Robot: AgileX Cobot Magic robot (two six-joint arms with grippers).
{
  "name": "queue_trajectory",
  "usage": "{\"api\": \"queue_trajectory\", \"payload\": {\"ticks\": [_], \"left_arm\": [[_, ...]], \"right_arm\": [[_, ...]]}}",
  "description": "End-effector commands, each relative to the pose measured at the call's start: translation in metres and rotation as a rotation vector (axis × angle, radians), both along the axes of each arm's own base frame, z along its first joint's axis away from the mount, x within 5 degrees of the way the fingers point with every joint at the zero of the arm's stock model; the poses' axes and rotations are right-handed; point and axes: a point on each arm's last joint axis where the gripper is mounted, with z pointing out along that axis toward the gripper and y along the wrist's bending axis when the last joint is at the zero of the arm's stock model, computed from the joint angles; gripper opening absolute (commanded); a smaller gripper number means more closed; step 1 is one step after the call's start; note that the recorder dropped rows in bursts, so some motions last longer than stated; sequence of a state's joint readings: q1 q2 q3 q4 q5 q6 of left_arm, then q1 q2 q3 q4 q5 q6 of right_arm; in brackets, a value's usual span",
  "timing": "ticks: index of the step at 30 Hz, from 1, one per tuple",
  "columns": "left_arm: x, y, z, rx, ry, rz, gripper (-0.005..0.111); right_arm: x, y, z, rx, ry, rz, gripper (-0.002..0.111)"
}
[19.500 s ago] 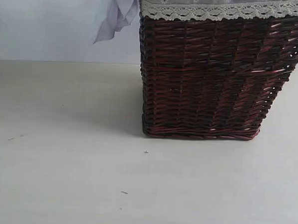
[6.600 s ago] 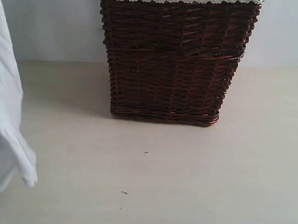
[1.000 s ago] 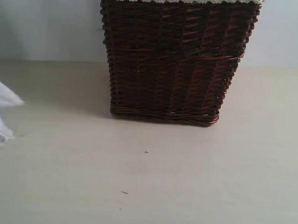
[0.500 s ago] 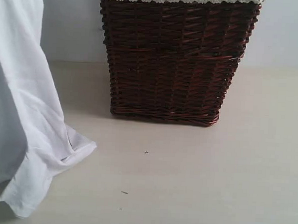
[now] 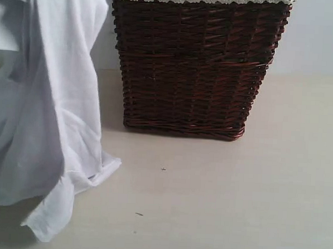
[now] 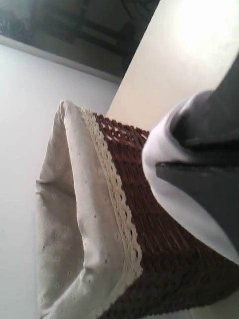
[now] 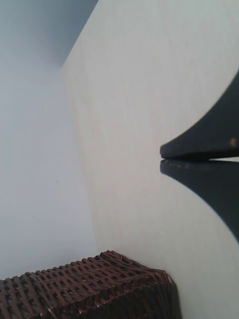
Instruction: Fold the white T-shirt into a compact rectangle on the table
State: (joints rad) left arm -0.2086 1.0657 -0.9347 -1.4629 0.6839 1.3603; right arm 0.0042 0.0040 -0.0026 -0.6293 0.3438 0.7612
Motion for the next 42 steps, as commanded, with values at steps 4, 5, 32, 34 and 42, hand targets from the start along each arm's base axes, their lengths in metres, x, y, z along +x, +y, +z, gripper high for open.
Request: {"api": "queue_trajectory", "payload": {"ticks": [4, 5, 32, 34, 42], "left_arm": [[0.003, -0.027, -0.025, -0.025, 0.107, -0.038, 0.0], [0.003, -0.029, -0.028, -0.019, 0.114, -0.043, 0.0], [-0.038, -0.057, -0.027, -0.036, 0.139, -0.445, 0.049], [-0.026, -0.054, -0.033, 0.041, 0.094, -0.329, 0.024], [0.007, -0.048, -0.049, 0.232, -0.05, -0.105, 0.0]], "right_arm": [[0.0, 0.0, 0.0, -0.013, -0.008, 0.001, 0.0], [0.0, 0.0, 0.0, -0.013, -0.008, 0.001, 0.0], [0.0, 0.0, 0.0, -0.013, -0.008, 0.001, 0.0], [0.0, 0.0, 0.0, -0.013, -0.008, 0.001, 0.0], [0.0, 0.0, 0.0, -0.013, -0.008, 0.001, 0.0]]}}
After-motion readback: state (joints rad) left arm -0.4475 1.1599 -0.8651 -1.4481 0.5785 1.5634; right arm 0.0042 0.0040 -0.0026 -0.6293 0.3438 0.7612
